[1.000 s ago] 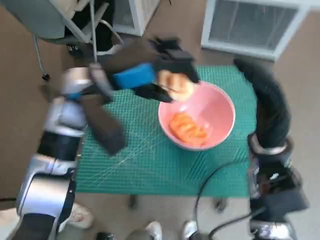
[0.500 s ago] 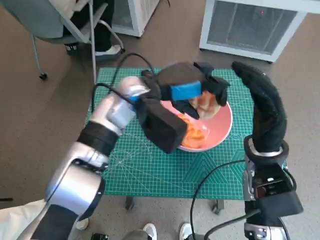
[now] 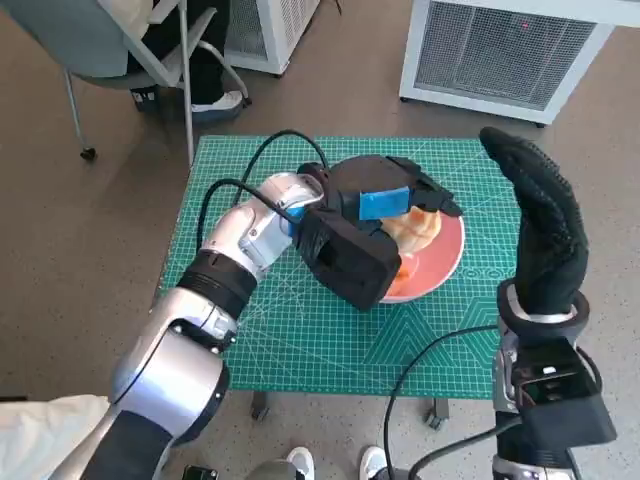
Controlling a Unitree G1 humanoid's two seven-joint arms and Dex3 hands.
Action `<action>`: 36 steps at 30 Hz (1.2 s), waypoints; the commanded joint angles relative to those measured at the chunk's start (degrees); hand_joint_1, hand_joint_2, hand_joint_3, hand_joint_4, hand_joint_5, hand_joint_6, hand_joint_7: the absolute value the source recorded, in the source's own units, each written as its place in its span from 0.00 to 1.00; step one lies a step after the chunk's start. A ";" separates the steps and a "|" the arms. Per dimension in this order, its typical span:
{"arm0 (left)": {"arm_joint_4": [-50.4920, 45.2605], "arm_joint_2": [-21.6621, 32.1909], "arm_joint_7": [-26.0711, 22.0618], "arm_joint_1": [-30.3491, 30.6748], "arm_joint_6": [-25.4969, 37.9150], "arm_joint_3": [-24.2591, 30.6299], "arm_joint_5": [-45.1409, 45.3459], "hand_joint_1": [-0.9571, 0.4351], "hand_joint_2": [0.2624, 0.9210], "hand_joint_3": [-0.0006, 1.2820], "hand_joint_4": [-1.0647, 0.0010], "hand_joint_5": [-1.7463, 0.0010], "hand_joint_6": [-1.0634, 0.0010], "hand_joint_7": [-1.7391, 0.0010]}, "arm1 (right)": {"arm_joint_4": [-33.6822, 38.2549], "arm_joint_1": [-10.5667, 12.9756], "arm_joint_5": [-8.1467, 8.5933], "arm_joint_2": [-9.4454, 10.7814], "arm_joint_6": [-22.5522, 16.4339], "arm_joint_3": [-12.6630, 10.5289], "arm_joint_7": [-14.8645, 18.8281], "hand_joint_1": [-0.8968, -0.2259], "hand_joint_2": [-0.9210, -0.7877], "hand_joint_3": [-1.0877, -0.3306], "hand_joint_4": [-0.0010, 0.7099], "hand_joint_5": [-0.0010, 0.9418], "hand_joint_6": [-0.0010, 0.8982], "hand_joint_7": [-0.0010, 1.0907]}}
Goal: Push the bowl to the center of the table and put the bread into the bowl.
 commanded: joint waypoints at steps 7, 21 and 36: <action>-5.46 3.82 -0.57 3.36 -2.85 5.24 -6.13 0.52 0.99 0.00 0.79 1.00 0.64 0.98 | -0.49 0.90 1.53 -1.08 0.86 -1.28 -0.12 0.54 0.00 0.65 0.57 0.01 0.05 0.61; -13.71 3.78 1.47 14.46 -11.99 20.19 -26.14 0.49 1.00 0.12 0.66 0.97 0.57 0.96 | -3.76 -0.39 1.40 -1.83 3.66 -2.16 -0.82 0.57 0.00 0.68 0.56 0.00 0.07 0.60; -36.05 -0.85 1.07 30.89 -8.01 26.76 -42.47 0.48 1.00 0.27 0.91 0.60 0.99 0.44 | -6.62 -2.49 2.60 -3.13 6.42 -1.76 0.27 0.59 0.00 0.67 0.55 0.00 0.07 0.60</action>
